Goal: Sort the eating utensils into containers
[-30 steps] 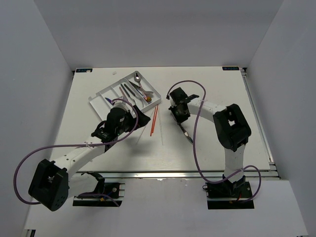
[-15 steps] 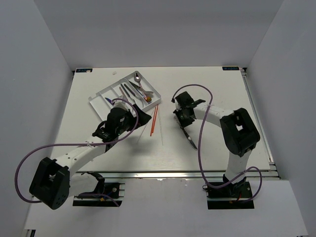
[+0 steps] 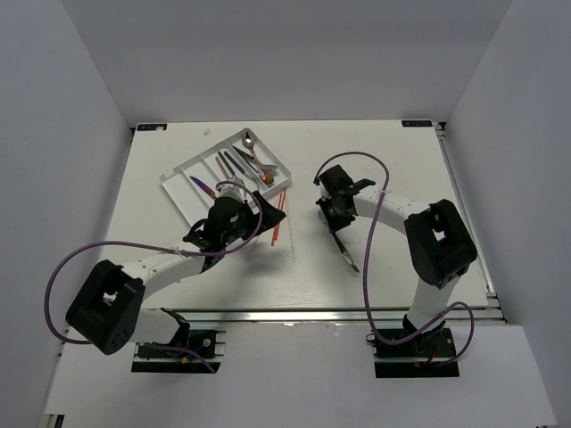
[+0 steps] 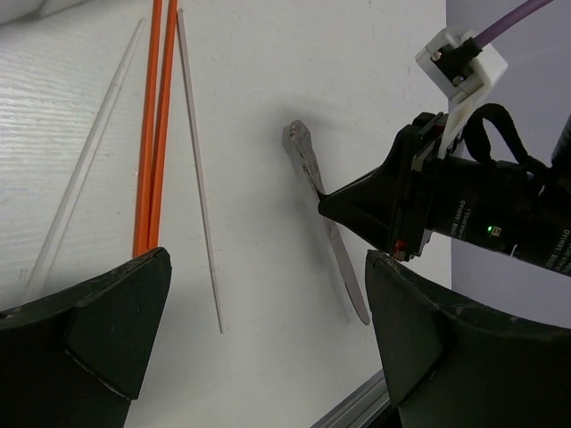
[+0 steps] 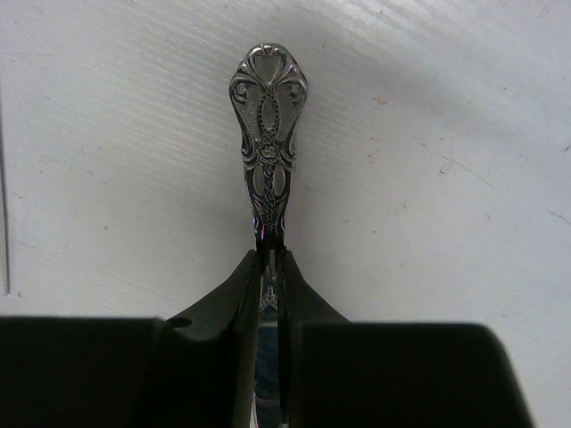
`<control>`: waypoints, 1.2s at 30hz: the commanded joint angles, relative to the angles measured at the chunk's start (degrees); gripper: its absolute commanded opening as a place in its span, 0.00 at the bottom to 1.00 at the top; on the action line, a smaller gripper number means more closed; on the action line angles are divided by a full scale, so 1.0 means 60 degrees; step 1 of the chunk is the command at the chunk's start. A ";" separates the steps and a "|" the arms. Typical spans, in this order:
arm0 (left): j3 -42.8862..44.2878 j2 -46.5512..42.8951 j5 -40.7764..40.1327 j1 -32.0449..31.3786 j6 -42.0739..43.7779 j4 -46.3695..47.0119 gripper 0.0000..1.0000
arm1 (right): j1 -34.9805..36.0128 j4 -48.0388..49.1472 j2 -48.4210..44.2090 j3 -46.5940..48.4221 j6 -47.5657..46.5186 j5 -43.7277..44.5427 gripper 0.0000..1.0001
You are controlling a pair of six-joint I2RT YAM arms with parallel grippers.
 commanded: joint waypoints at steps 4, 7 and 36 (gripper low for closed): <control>-0.0016 0.0711 0.0022 -0.0400 -0.0461 0.1165 0.98 | 0.0104 -0.0111 -0.0639 0.0058 0.0139 -0.0311 0.00; -0.0016 0.1033 0.0154 -0.0474 -0.0812 0.1796 0.98 | 0.0207 -0.0039 -0.0829 0.0059 0.0168 -0.0691 0.00; 0.0043 0.1708 -0.0110 -0.0709 -0.2893 0.2647 0.89 | 0.1217 0.1045 -0.1825 0.0688 0.0944 -0.2698 0.00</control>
